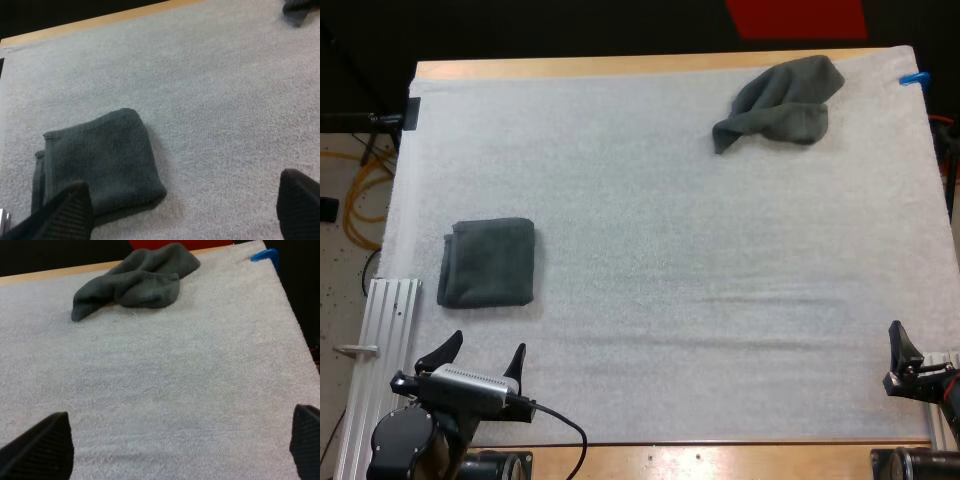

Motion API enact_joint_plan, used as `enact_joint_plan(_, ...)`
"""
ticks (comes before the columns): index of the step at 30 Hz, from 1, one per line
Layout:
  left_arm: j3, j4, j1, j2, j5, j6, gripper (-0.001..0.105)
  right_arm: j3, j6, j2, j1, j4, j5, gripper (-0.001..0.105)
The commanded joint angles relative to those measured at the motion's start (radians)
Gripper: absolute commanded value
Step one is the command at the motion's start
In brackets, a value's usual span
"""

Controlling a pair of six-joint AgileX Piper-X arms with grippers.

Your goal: Pick towel from pile fold and stack

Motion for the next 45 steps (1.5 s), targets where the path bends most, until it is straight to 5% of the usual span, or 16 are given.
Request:
enact_joint_plan(1,-0.003,-0.013,0.002,-0.085,-0.009,-0.010,0.072,-0.006,0.000,-0.043,0.002,-0.007,0.004,0.085)
enact_joint_plan(12,-0.018,-0.019,0.002,-0.067,-0.001,-0.010,0.072,-0.058,0.000,0.000,0.002,0.040,0.004,0.085)
enact_joint_plan(18,-0.107,-0.018,0.002,0.068,0.080,0.011,0.072,-0.184,-0.003,0.140,0.002,0.060,-0.032,0.085)
enact_joint_plan(24,-0.225,-0.022,0.002,0.240,0.160,0.059,0.072,-0.308,-0.003,0.318,0.002,0.060,-0.176,0.085)
enact_joint_plan(29,-0.297,-0.053,-0.033,0.361,0.324,0.059,0.072,-0.400,-0.008,0.471,0.002,0.060,-0.358,0.085)
enact_joint_plan(32,-0.319,-0.065,-0.076,0.406,0.359,0.059,0.072,-0.429,-0.021,0.544,0.002,0.046,-0.416,0.085)
enact_joint_plan(45,-0.336,-0.153,-0.115,0.541,0.380,0.056,0.072,-0.513,0.002,0.868,0.002,-0.186,-0.324,0.085)
